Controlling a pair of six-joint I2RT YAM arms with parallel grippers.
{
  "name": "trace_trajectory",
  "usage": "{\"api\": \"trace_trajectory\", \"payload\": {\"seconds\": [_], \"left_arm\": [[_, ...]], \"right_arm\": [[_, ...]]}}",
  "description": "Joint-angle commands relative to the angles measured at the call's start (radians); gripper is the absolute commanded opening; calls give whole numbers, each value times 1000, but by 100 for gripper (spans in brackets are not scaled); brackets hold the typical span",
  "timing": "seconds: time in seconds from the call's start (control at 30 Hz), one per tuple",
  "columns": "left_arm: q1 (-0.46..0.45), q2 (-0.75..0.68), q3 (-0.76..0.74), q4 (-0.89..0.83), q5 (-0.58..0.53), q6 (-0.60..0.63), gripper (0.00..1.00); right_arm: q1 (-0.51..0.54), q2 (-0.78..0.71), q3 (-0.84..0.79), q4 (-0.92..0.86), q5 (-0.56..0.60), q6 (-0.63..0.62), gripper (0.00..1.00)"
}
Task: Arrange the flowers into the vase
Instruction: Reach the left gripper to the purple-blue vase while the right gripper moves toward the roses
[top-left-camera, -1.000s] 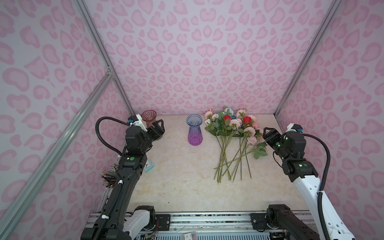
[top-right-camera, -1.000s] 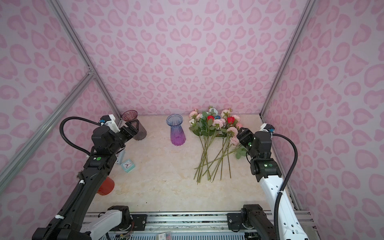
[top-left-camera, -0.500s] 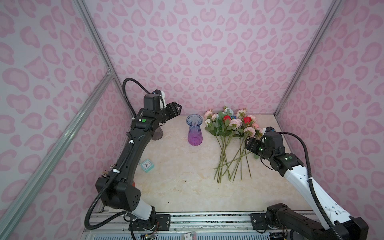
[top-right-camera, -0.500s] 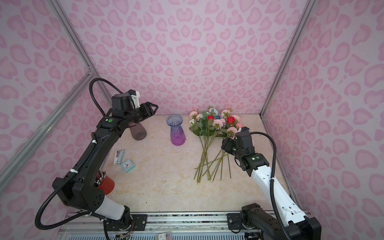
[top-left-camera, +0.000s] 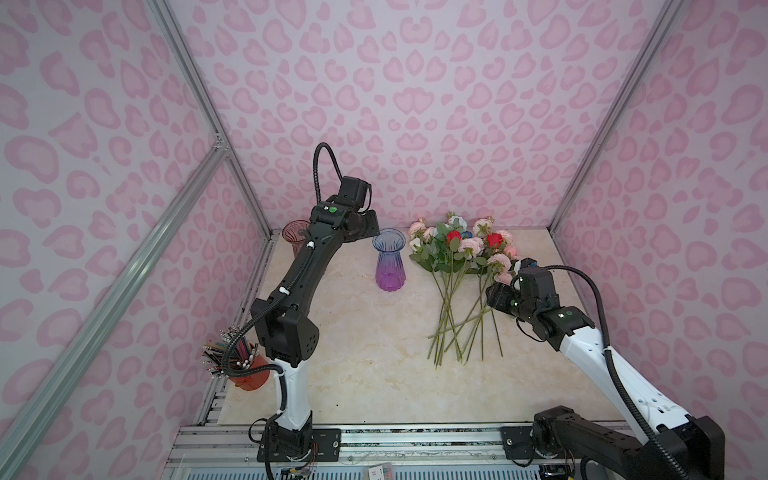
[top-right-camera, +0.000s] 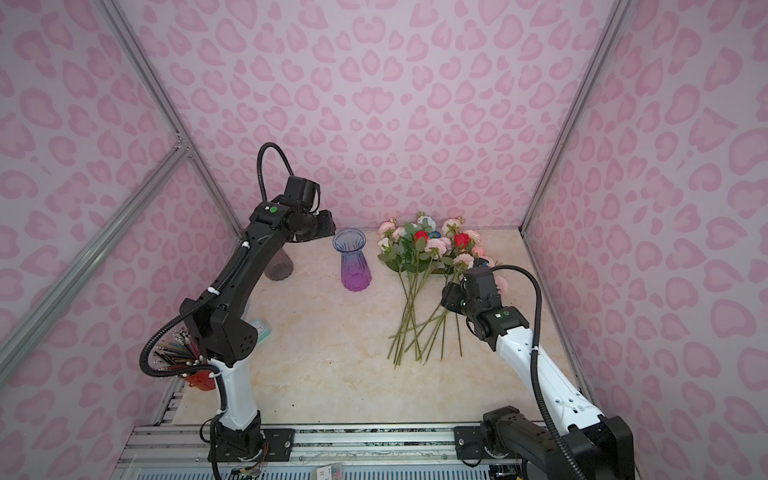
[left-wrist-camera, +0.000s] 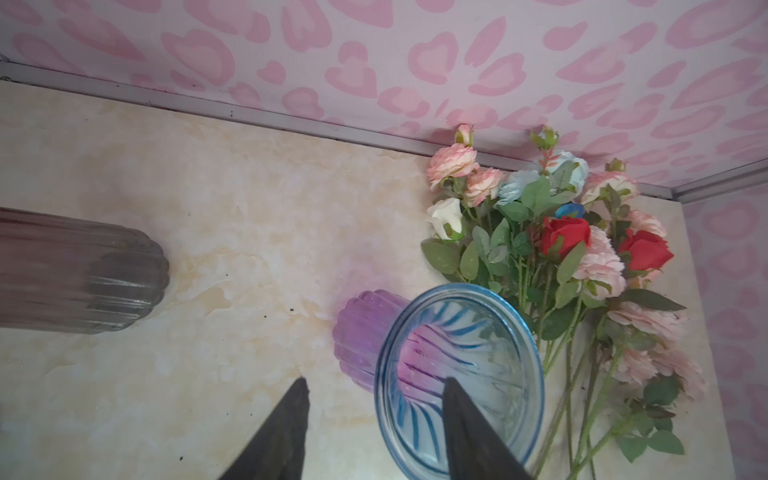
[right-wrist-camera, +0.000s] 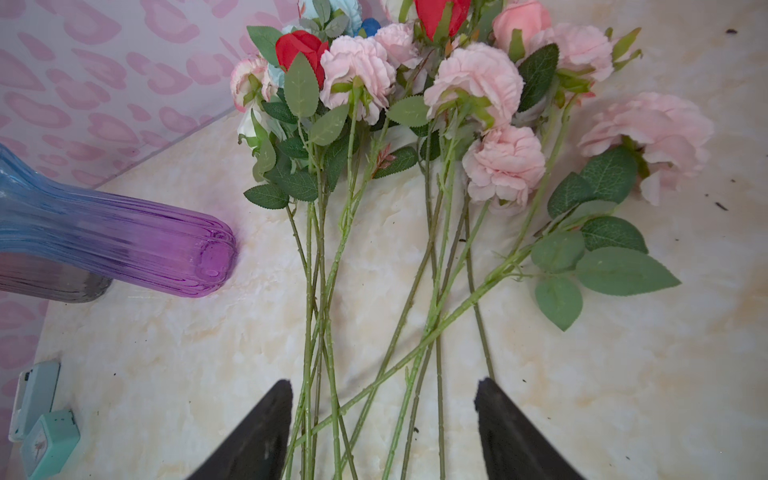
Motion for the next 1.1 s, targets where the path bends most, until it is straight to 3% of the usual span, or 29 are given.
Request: {"api": "trace_trajectory", "payload": {"seconds": [0.0,0.33,0.53,0.87,1.07], "left_arm": [[-3,24,17,-50,-7,17,53],[-3,99,40,-45,37,25,50],[-2,128,60,-38,52,25,33],[-2,142,57,-39,71,50,31],[1,143,56,-45,82,66,20]], "right_arm": [[0,7,-5,21,4,-23,71],[0,10,-15,37,17,-32,71],[-1,33,-16,26,44,-31,68],[-4,-43,-31,22,130,-10,66],[-6,-72,-32,4,148,-6,66]]}}
